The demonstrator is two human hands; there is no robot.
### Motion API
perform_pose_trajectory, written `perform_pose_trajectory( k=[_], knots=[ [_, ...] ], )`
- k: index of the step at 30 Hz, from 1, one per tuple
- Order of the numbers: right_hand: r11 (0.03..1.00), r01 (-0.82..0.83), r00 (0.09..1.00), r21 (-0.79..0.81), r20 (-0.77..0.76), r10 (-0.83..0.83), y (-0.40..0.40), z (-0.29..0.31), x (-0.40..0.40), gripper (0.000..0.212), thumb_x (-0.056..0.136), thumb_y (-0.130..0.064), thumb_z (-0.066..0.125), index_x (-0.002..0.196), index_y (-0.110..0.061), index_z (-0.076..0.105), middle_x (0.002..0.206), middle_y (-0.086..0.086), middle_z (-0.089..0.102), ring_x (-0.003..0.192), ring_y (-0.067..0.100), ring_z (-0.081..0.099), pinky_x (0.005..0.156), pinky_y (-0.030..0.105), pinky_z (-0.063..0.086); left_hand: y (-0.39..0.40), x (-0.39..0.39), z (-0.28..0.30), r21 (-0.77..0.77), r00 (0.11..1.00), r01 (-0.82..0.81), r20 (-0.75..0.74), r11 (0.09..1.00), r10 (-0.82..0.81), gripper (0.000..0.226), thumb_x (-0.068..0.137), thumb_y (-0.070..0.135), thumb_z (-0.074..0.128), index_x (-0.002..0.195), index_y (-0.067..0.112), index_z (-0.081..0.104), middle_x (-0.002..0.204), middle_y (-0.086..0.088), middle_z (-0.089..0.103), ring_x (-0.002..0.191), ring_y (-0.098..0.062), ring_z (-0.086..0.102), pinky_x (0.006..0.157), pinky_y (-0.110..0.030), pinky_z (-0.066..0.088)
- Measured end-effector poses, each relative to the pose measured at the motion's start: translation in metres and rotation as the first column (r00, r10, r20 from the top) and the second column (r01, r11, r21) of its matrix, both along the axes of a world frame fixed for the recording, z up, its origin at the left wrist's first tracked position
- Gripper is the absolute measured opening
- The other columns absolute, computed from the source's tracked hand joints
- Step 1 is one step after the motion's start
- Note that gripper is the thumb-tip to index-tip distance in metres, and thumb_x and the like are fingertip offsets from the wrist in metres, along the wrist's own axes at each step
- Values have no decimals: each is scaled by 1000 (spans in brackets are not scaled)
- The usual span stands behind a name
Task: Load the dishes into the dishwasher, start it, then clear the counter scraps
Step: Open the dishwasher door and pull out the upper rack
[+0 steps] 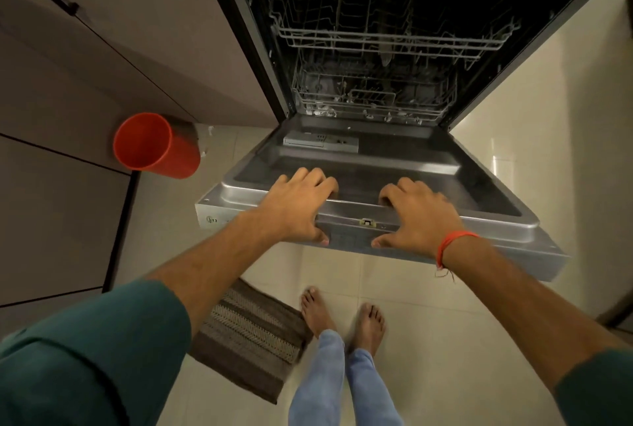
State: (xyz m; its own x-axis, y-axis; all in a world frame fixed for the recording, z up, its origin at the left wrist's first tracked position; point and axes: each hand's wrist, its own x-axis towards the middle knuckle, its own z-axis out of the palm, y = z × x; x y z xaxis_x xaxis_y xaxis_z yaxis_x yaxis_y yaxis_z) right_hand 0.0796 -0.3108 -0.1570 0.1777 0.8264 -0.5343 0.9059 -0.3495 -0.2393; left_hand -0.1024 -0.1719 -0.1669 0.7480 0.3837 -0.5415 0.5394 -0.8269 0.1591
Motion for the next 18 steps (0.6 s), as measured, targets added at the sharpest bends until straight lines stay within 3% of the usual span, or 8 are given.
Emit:
perform_pose_trajectory(
  k=[4,7,12,15,18],
  knots=[
    [1000,-14,1000,-10,-4,14,-13,-19,-9,78,67,-71,75,128,-32,46,122,-4,47,113,18,46,97,42,47,-13,-10,-20,-12,1000,21,-20,1000,-22,93,71,61,81,144,30,34,145,4,40,134,-20,36,110,-46,36],
    [1000,-6,1000,-23,-28,5,-27,-34,-18,85,73,-69,73,142,-32,41,137,-2,46,124,21,46,105,43,44,-25,-13,-34,-49,996,56,-66,997,-60,108,70,59,82,155,28,23,157,4,35,143,-22,34,115,-49,33],
    [989,-31,999,-144,-22,28,-36,-63,-34,106,72,-67,75,156,-28,25,157,-1,39,139,24,42,113,45,37,-43,-18,-60,-58,991,68,-110,996,-74,113,66,58,85,155,24,24,156,2,40,142,-21,41,113,-47,39],
    [981,-49,998,-185,-36,43,-37,-82,-44,113,68,-62,80,157,-25,22,160,0,34,143,24,38,113,43,38,-57,-28,-75,-53,988,70,-131,996,-76,115,70,55,85,157,21,18,162,0,31,148,-21,32,118,-44,31],
    [977,-60,998,-202,-35,54,-48,-102,-56,114,72,-59,79,159,-22,15,165,5,23,150,27,26,121,44,27,-72,-37,-90,-66,985,43,-162,997,-53,116,75,49,83,160,20,9,168,-2,17,154,-23,17,124,-44,19]
  ],
)
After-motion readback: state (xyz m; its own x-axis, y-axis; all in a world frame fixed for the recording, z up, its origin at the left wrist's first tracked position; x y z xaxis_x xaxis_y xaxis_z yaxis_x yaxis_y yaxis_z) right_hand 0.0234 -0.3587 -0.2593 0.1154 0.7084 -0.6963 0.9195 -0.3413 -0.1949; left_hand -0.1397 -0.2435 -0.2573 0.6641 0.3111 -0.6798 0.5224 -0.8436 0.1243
